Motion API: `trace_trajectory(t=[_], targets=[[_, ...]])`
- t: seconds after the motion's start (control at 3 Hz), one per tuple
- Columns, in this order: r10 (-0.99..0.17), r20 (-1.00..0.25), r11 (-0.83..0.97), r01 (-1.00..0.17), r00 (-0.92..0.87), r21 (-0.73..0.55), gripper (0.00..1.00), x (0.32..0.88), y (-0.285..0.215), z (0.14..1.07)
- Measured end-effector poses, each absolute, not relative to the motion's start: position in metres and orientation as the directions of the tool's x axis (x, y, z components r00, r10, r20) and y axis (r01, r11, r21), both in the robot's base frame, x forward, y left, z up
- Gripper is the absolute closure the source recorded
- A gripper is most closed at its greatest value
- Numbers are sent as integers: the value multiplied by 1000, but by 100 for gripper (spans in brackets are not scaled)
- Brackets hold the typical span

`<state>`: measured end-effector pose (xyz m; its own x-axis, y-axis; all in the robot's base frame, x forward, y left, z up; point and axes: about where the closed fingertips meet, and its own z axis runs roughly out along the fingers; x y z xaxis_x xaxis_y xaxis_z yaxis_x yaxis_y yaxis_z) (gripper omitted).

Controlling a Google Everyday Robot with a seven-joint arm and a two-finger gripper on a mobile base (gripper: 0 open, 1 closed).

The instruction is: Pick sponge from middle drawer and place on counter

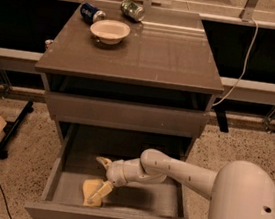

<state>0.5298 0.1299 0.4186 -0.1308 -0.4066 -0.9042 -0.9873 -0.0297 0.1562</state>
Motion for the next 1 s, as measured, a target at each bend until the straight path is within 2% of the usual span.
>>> trace_trajectory(t=[1.0], targets=[[-398, -900, -35, -977, -179, 209, 0, 515, 141, 392]])
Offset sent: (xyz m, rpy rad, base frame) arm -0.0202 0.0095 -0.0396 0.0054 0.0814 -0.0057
